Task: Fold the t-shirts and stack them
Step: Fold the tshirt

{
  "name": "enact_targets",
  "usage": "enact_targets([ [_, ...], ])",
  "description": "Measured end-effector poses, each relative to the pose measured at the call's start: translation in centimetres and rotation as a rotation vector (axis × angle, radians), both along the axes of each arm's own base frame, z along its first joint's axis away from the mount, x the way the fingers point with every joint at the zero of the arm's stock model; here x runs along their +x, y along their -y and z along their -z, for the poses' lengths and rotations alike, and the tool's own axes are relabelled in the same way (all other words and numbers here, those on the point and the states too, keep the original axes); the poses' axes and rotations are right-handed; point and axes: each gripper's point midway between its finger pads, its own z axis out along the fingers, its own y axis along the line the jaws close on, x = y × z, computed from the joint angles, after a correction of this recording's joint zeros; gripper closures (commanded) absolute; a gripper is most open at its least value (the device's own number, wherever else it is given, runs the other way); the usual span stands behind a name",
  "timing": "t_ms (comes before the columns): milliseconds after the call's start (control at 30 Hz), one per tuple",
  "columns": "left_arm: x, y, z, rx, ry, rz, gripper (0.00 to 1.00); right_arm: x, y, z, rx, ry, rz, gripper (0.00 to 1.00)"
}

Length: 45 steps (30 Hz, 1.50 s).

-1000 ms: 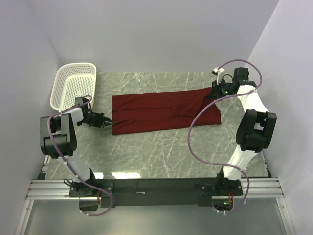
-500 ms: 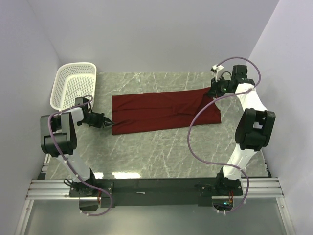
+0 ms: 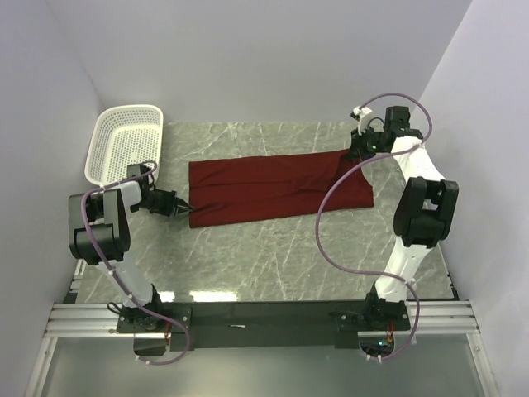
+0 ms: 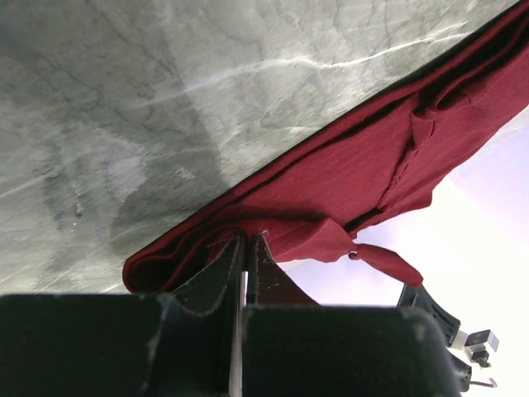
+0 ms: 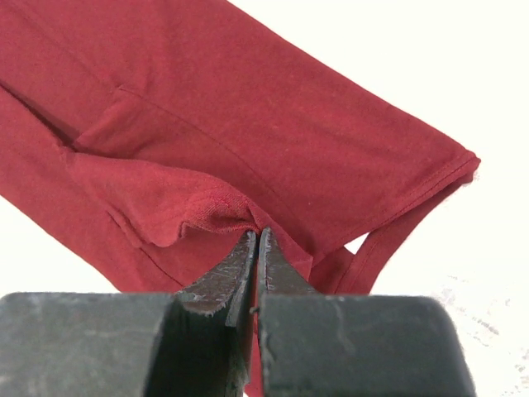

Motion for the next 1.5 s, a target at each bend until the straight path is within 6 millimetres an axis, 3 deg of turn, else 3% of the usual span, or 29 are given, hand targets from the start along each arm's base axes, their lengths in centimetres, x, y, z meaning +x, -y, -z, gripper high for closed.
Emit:
enact_targets([
  [500,0.0,0.0,0.0,0.0,0.0,0.001,1.0,2.5,-1.5,-0.5,-0.028,0.015,0.004,1.0],
  [767,-0.1,0.0,0.4,0.0,-0.01,0.001,1.0,3.5,-1.3,-0.7,-0.051,0.016,0.044,1.0],
  [1133,0.2,0.0,0.2,0.0,-0.004,0.001,1.0,4.2,-0.9,1.0,-0.057,-0.022,0.073,1.0],
  [1500,1.1,-0.2,-0.5,0.01,0.031,0.013,0.99,4.2,-0.8,1.0,-0.06,-0.023,0.076,1.0],
])
